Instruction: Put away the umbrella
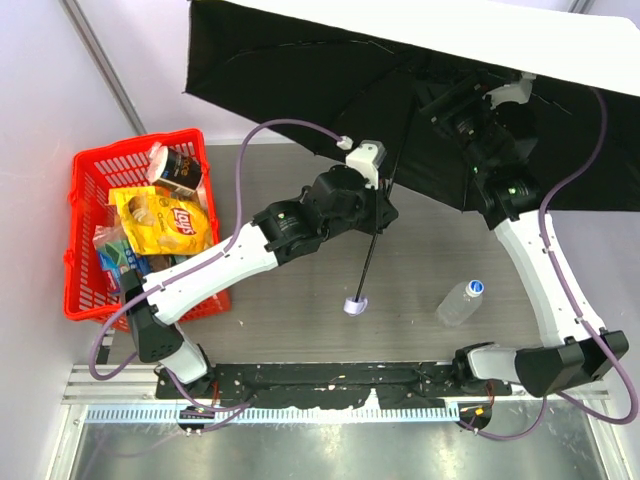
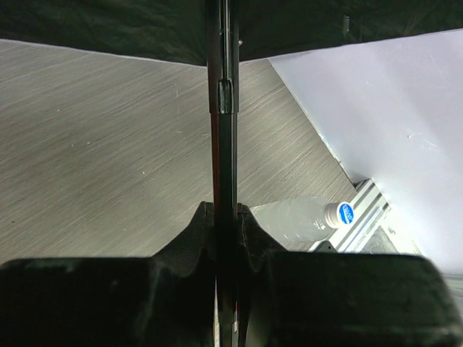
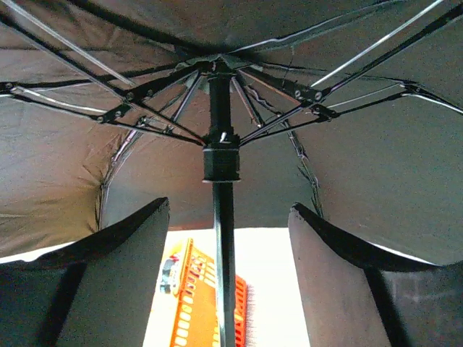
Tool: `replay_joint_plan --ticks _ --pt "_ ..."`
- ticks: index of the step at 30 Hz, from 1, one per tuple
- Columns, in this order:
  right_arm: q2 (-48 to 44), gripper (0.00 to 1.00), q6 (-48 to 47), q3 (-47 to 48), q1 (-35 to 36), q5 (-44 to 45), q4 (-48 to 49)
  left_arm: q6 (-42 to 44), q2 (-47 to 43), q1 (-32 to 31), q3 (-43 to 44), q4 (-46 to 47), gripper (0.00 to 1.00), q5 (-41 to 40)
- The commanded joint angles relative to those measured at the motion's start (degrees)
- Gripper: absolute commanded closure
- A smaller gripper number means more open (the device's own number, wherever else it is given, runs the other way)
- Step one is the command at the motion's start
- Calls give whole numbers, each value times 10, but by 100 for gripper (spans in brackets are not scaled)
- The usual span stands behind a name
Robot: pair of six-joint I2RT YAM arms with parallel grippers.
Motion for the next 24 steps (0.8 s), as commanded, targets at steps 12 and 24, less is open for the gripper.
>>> replay_joint_plan --ticks 12,24 --pt "105 47 103 75 -44 -134 147 19 -10 -7 24 54 100 20" --pt "104 79 130 44 -55 -117 222 5 -24 -7 4 66 100 25"
